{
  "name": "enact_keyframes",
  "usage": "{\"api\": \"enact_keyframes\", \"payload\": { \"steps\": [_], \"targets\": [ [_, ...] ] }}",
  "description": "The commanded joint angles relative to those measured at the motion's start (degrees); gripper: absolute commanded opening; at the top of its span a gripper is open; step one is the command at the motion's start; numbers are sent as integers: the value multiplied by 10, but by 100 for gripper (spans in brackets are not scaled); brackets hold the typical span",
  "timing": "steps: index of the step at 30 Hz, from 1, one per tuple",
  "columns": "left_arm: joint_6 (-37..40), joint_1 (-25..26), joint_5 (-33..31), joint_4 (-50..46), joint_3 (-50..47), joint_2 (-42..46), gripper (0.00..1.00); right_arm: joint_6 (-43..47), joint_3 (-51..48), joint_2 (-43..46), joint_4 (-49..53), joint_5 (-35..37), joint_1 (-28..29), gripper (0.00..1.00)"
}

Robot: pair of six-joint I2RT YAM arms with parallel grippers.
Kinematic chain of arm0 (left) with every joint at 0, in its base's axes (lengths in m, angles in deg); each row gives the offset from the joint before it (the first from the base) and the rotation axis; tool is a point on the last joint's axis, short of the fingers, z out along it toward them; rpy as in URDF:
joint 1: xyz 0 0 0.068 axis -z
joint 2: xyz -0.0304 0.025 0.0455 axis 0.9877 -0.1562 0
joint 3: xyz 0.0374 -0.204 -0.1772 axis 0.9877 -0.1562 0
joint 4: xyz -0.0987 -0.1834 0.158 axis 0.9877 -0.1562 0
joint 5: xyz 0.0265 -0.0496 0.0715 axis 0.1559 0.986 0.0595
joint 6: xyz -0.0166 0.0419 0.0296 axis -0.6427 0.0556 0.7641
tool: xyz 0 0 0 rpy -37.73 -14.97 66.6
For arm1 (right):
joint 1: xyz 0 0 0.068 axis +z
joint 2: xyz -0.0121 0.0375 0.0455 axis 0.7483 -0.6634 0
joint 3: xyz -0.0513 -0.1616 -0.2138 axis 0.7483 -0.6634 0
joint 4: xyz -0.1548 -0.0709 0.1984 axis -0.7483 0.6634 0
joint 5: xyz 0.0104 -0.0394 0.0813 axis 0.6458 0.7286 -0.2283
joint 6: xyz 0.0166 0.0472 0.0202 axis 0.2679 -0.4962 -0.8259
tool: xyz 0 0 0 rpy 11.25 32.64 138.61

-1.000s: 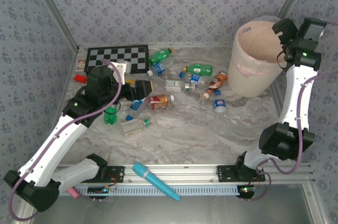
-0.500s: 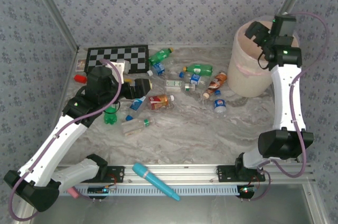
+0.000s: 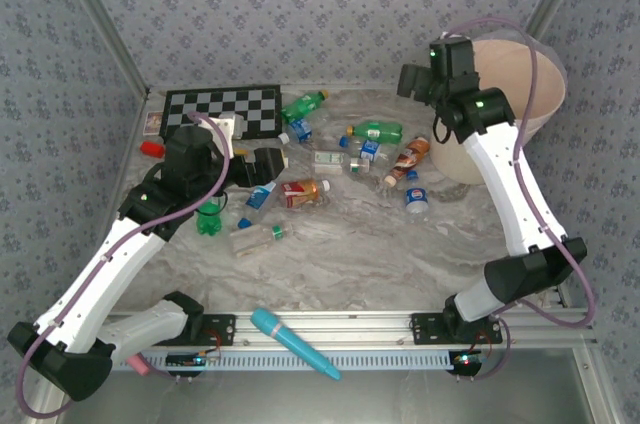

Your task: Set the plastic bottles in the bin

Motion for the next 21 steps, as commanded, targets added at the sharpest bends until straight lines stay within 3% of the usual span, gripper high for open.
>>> {"api": "enact_keyframes", "payload": {
  "steps": [1,8,16,21],
  "targets": [
    [-9,4,-10,-10,7,16,100,-39,-21,-22,54,36,23,100],
    [-7,4,-17,-14,-3,30,100,-154,-127,-35,34,-14,49,96],
    [1,4,-22,-25,-3,38,100,-262,-226,-44,3,-38,63,65],
    [2,4,-23,-25,-6,40,100,-310,-255,-64,-11,-60,64,57]
  ]
}}
